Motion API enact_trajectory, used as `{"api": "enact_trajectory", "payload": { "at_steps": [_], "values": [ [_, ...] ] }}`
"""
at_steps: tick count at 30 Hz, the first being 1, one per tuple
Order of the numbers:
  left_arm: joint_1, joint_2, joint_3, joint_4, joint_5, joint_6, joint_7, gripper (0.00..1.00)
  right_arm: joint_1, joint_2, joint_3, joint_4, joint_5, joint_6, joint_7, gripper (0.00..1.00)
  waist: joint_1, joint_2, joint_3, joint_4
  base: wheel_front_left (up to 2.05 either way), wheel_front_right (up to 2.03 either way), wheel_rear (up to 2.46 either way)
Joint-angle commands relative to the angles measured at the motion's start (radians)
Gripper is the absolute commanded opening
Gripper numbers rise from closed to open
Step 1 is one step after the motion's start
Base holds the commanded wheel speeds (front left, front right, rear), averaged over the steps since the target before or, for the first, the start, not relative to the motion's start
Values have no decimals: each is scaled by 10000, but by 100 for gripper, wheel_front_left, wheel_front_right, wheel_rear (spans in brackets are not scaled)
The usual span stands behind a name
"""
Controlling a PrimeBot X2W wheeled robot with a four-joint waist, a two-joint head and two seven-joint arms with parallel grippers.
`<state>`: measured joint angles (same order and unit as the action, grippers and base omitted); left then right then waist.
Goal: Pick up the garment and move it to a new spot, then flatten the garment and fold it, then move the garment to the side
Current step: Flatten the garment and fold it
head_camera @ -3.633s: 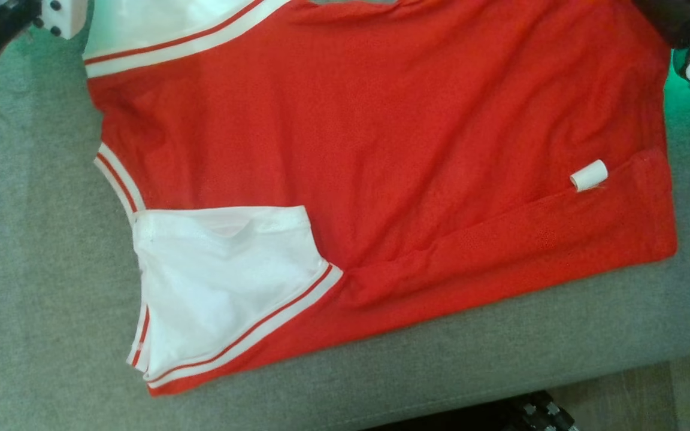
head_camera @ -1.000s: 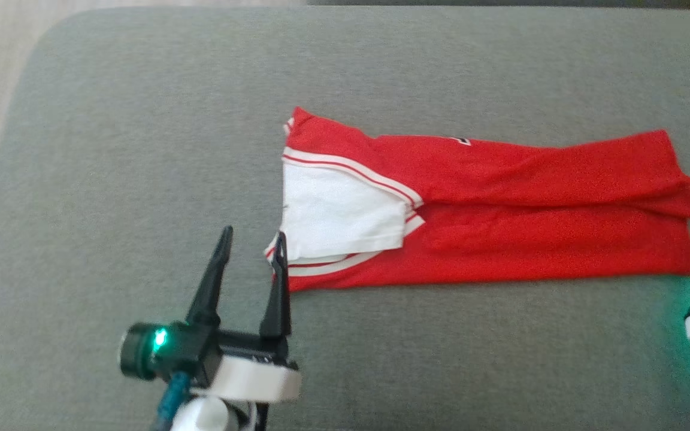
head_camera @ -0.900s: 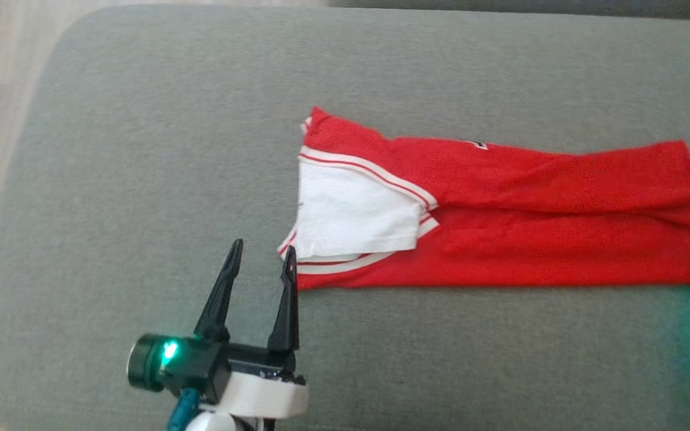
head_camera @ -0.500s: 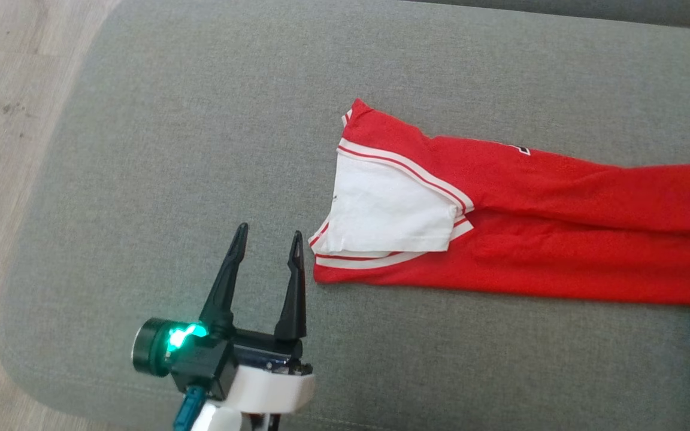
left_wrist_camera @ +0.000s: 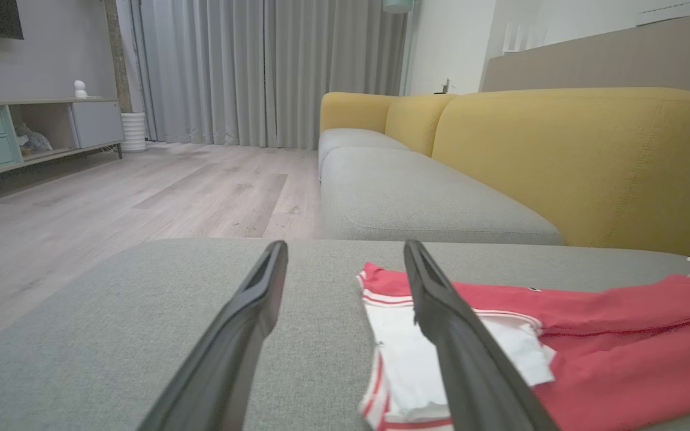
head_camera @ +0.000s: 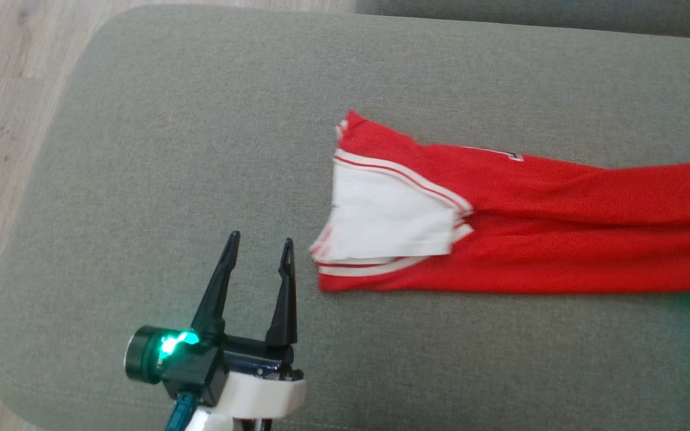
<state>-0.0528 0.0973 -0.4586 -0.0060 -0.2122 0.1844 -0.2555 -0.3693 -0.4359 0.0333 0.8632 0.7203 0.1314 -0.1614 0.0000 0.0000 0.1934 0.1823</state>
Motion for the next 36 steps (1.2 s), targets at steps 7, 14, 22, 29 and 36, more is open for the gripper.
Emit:
{"api": "enact_trajectory", "payload": {
  "at_steps": [7, 14, 22, 29, 36],
  "values": [
    [-3, -207, 767, -272, 375, -321, -62, 100, 51, -1470, -752, -1859, 540, -7, 448, 0, 0, 0, -135, -295, 0, 0, 0],
    [58, -291, 948, -156, 493, -525, -62, 100, 258, -676, -773, -4776, 929, -7, 1216, 0, 0, 0, -326, -363, 0, 0, 0],
    [65, -394, 975, -15, 484, -793, -62, 100, 754, 1574, -50, -8419, 257, -7, 2700, 0, 0, 0, -464, 133, 0, 0, 0],
    [-118, -447, 831, 113, 458, -946, -62, 100, 397, 3270, 1363, -8297, -567, -7, 3596, 0, 0, 0, -290, 948, 0, 0, 0],
    [-337, -466, 770, 192, 296, -850, -63, 100, 184, 3811, 2460, -6970, -922, -7, 3088, 100, 0, 0, -72, 1410, 0, 0, 0]
  ]
}}
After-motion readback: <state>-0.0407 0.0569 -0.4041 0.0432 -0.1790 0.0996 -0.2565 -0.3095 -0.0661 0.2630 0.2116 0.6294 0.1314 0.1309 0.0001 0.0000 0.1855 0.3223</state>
